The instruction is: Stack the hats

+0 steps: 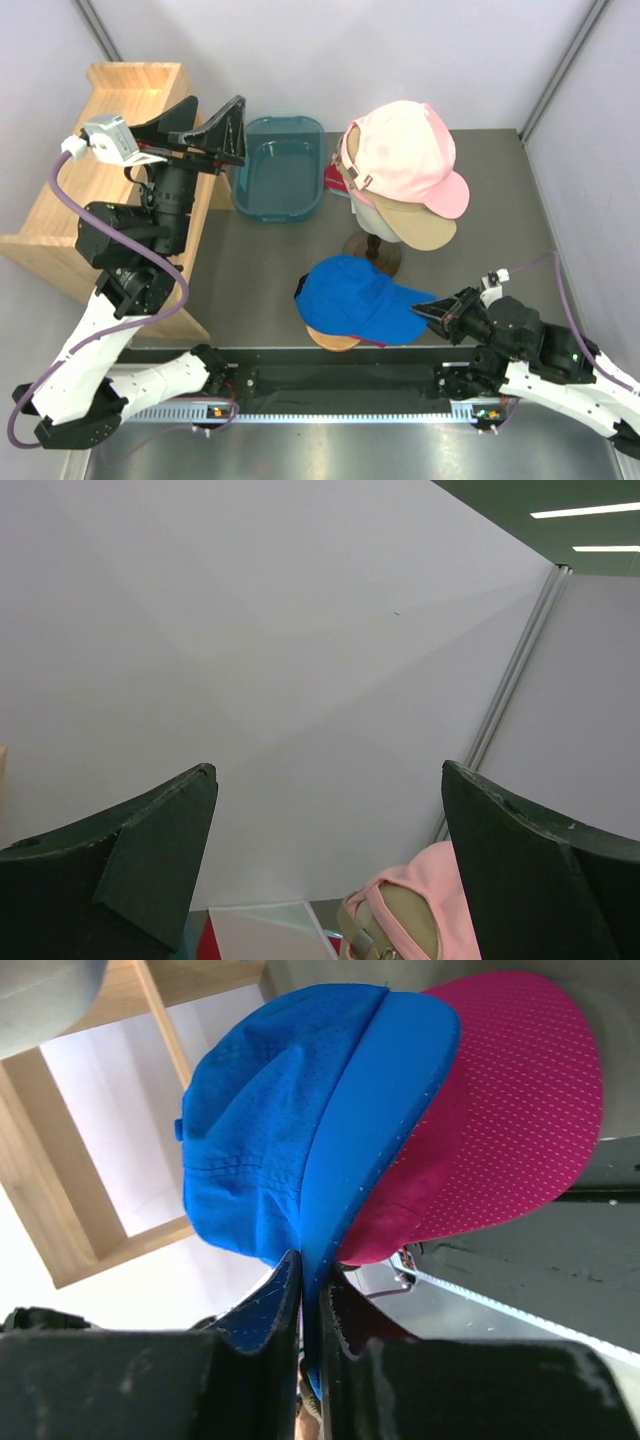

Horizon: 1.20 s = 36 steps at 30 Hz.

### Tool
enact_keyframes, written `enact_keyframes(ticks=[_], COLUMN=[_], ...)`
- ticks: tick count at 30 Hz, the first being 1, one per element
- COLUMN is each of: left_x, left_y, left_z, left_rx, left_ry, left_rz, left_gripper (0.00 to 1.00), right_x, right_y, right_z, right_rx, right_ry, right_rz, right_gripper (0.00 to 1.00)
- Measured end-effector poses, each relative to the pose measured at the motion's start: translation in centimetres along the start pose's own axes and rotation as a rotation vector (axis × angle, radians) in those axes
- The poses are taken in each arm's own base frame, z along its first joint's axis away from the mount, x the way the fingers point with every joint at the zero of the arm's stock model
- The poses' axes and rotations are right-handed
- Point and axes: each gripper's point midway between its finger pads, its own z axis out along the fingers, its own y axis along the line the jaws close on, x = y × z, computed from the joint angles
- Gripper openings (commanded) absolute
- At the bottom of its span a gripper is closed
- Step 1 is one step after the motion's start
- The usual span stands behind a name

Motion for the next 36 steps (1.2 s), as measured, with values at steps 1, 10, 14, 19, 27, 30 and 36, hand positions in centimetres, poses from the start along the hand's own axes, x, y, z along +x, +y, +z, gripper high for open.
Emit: enact_keyframes(ticks=[1, 10, 14, 19, 27, 30, 36], left_x=[0.1, 1.4, 2.0, 3.2, 8.8, 10.9, 13.6], left_y=[0.0, 0.2, 0.2, 0.5, 1.5, 2.0, 3.2], left_z=[0.0, 0.1, 0.1, -0.1, -0.9, -1.7, -4.8], left_rx=[0.0, -0.003, -0.002, -0.005, -0.033, -0.047, -0.082], left_ry=[0.004, 0.039, 0.056, 0.098, 0.303, 0.386, 0.501], left_rz=[0.002, 0.034, 0.049, 0.078, 0.143, 0.151, 0.12], left_gripper=[0.98, 0.98, 0.98, 0.98, 0.98, 0.99, 0.98], right_x=[0.0, -1.1, -2.1, -3.8, -8.9, -11.0, -14.1], right_y=[-0.2, -2.4, -1.6, -0.9, 0.2, 2.4, 5.6], right_z=[0.0, 0.4, -0.1, -0.7, -3.3, -5.4, -9.0], right_rx=[0.008, 0.138, 0.152, 0.164, 0.244, 0.18, 0.08], right_ry=[-0.002, -0.065, -0.119, -0.21, -0.478, -0.587, -0.75], right_rz=[0.002, -0.084, -0.13, -0.164, -0.231, -0.231, -0.249], right_gripper=[0.2, 0.95, 1.0, 1.0, 1.0, 1.0, 1.0])
